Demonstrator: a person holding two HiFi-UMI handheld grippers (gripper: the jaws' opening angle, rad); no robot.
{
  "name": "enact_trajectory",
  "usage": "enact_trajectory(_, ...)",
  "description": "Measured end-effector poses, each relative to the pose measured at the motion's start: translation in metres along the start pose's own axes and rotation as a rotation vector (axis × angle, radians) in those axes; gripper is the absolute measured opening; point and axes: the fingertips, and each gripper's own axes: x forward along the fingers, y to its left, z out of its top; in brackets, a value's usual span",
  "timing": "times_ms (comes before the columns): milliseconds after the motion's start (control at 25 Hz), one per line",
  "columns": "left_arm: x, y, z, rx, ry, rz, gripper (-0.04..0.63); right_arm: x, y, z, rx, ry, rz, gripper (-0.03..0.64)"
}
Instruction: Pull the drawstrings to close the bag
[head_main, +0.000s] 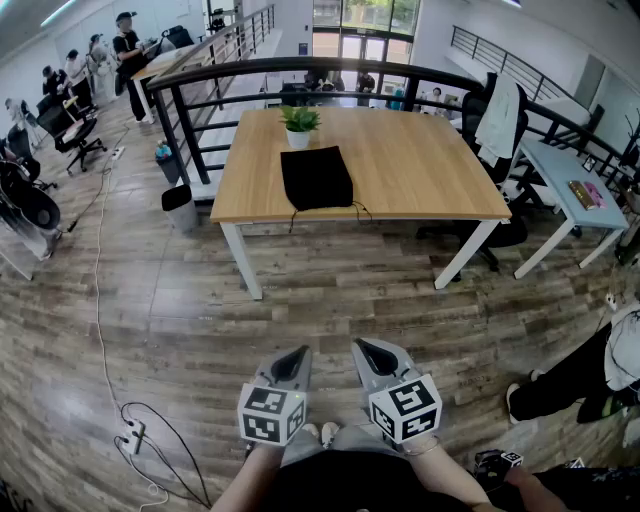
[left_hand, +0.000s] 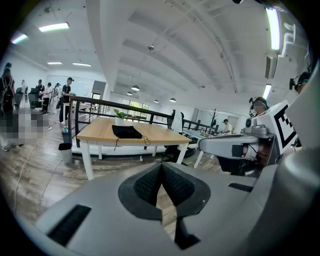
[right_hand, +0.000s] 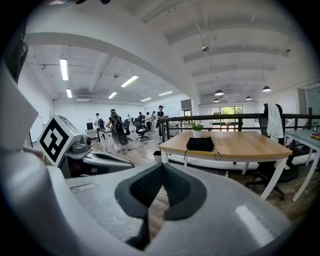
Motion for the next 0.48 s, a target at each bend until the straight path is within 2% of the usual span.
enact_trajectory(280, 0.003, 0.000, 0.000, -0.002, -0.005, 0.003, 0.014, -0.001, -0.004, -0.001, -0.001, -0.006, -0.002, -0.002)
enact_trajectory(480, 0.008, -0.005, 0.003, -0.005, -0.026, -0.002, 0.014, -0.004, -0.013, -0.002, 0.043, -0.033, 0.001, -0.002)
